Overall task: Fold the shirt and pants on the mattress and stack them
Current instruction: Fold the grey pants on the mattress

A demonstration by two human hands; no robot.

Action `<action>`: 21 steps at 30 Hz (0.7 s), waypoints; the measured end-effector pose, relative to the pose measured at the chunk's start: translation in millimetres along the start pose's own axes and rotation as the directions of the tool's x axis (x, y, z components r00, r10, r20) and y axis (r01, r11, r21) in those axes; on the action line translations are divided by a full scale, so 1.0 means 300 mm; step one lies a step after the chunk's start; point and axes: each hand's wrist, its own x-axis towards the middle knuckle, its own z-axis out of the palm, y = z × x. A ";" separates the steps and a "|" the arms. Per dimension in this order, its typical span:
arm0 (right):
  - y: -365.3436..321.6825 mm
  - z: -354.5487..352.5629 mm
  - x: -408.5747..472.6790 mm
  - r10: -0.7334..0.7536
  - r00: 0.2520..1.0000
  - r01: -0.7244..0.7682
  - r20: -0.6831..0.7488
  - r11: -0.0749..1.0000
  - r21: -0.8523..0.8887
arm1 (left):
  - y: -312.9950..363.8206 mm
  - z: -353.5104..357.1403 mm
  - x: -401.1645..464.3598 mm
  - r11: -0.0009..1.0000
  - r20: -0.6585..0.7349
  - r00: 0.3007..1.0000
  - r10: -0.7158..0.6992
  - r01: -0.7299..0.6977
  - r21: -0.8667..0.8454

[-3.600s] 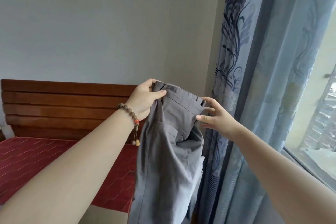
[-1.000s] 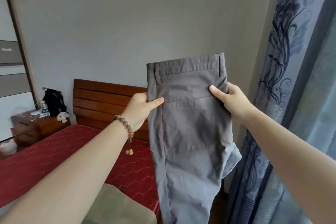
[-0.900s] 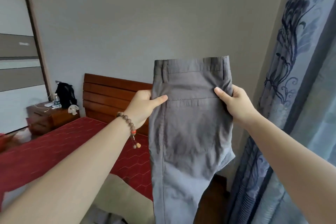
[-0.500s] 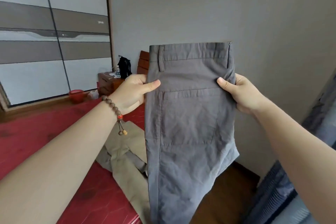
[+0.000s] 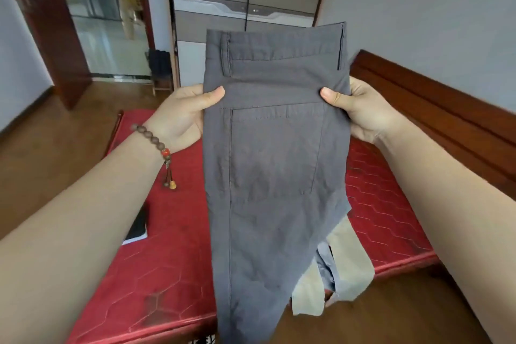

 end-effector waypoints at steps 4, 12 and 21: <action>0.170 0.095 0.271 0.067 0.998 -0.067 0.020 0.998 0.005 | -0.048 -0.233 0.099 0.998 -0.157 0.987 -0.034 0.041 0.038; 0.645 0.181 0.942 0.232 0.973 -0.232 0.006 0.973 -0.016 | -0.322 -0.799 0.544 0.975 -0.373 0.909 -0.185 0.218 0.047; 1.311 0.135 1.600 0.235 0.943 -0.332 -0.234 0.643 -0.691 | -0.851 -1.377 1.112 0.707 -0.611 0.788 -0.070 0.472 0.527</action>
